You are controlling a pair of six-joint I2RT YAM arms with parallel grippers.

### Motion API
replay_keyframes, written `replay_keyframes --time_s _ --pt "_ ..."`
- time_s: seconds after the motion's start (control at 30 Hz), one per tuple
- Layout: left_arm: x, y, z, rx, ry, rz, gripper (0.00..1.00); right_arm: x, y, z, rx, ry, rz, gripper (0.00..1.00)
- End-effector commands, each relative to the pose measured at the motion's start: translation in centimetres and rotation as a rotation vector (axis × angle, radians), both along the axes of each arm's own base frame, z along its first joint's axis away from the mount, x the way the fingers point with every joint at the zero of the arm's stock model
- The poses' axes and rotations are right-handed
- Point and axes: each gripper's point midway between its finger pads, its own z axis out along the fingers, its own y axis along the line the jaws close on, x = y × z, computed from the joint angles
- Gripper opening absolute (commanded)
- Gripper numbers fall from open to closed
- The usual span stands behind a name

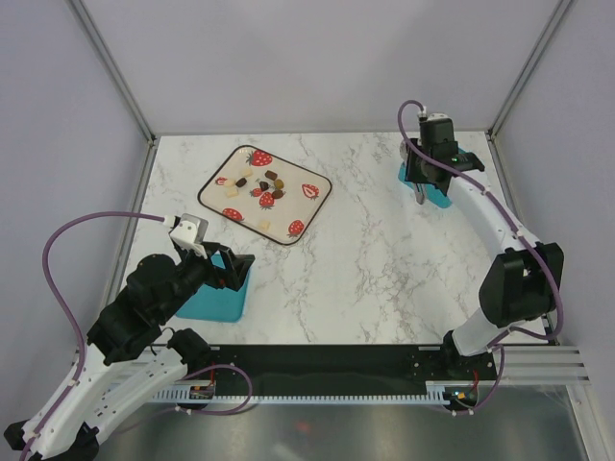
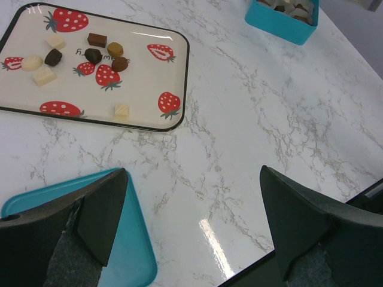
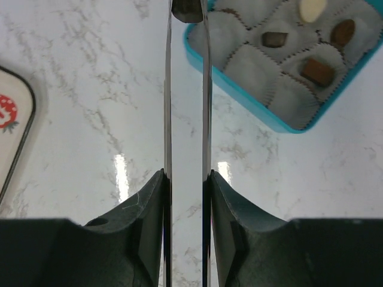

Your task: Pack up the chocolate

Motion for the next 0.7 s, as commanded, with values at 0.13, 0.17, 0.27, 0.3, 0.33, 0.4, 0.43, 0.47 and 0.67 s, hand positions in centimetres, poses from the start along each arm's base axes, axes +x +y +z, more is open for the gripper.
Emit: replay_keyframes --time_s 0.13,0.17,0.27,0.3,0.33,0.4,0.43,0.47,0.67 --pt "0.6 0.1 0.1 0.031 -0.035 0.007 1.0 1.0 -5.5 0.8 0.065 0.011 -0.152 0.4" --pt "0.7 0.0 0.1 0.032 -0.034 0.006 1.0 1.3 -5.8 0.5 0.071 0.017 -0.161 0.4" --pt "0.7 0.0 0.0 0.034 -0.032 0.006 1.0 2.1 -6.6 -0.3 0.076 0.033 -0.181 0.4" --pt "0.7 0.0 0.0 0.035 -0.031 0.008 1.0 2.3 -6.8 -0.5 0.075 0.036 -0.187 0.4" --pt "0.7 0.0 0.0 0.035 -0.031 0.006 1.0 2.6 -7.2 -0.6 0.076 0.036 -0.195 0.4" --pt "0.7 0.0 -0.1 0.037 -0.03 0.006 1.0 3.3 -7.4 -0.8 0.079 0.032 -0.197 0.4" --pt "0.7 0.0 0.0 0.035 -0.033 0.008 1.0 3.5 -7.6 -0.9 0.077 0.033 -0.2 0.4" --pt "0.7 0.0 0.0 0.036 -0.032 0.008 1.0 3.8 -7.7 -0.9 0.077 0.033 -0.205 0.4" --pt "0.7 0.0 0.0 0.037 -0.031 0.009 1.0 4.9 -7.8 -1.9 0.078 0.05 -0.205 0.4"
